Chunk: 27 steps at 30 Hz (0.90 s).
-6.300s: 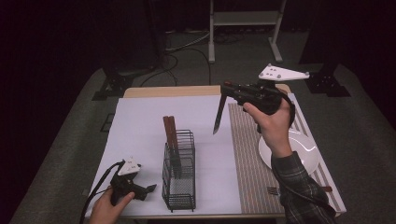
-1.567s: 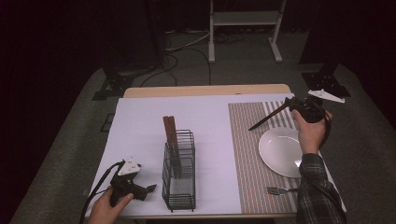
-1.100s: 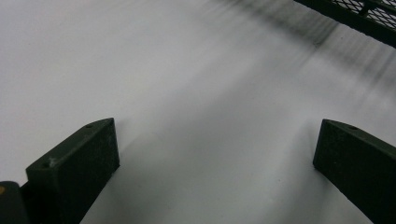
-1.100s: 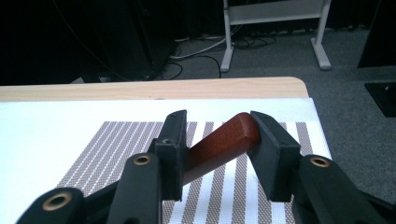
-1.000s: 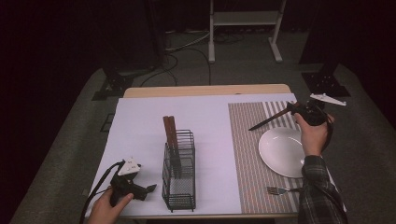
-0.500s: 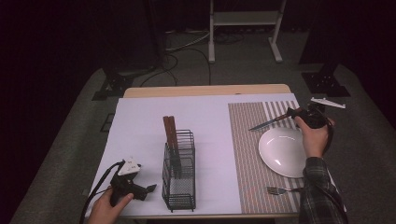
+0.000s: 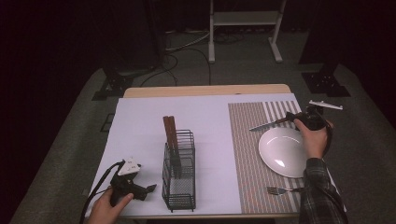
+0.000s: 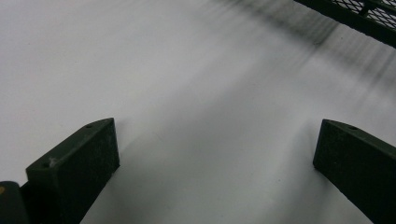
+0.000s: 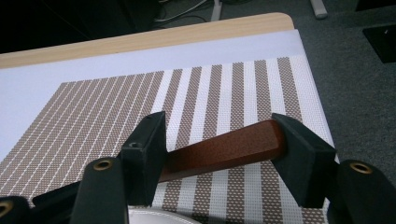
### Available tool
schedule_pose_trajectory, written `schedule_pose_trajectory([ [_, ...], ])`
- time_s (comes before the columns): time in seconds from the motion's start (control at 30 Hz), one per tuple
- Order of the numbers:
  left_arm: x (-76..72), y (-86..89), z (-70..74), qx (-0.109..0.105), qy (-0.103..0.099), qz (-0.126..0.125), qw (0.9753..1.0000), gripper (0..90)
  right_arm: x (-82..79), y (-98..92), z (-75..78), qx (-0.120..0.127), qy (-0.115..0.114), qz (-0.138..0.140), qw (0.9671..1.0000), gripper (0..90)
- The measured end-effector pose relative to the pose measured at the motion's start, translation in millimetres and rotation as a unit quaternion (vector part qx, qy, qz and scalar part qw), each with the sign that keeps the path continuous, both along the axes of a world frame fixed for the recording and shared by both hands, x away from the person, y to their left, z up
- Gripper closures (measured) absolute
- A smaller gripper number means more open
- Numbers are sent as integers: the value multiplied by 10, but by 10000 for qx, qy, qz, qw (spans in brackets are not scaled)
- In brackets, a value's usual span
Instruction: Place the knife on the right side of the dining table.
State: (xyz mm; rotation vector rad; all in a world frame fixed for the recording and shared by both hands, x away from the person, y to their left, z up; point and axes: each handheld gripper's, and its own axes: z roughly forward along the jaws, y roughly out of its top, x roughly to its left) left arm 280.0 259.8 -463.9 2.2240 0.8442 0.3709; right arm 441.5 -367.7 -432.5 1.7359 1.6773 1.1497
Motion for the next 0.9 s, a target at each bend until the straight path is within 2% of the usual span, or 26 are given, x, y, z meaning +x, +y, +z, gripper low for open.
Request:
schedule_pose_trajectory([
  [0.3, 0, 0, 0, 1, 0, -1, 10000, 0, 23, -16, -69, 6, 214, -10, 9998, 330],
  [0.4, 0, 0, 0, 1, 0, -1, 10000, 0, 37, -10, -99, -29, 384, 12, 9993, 320],
  [0.5, 0, 0, 0, 2, -1, -2, 10000, 0, 50, 6, -128, -51, 462, 18, 9989, 312],
  [0.9, 0, 0, 0, 2, -1, -1, 10000, 0, 68, 29, -148, -143, 584, 23, 9982, 306],
])
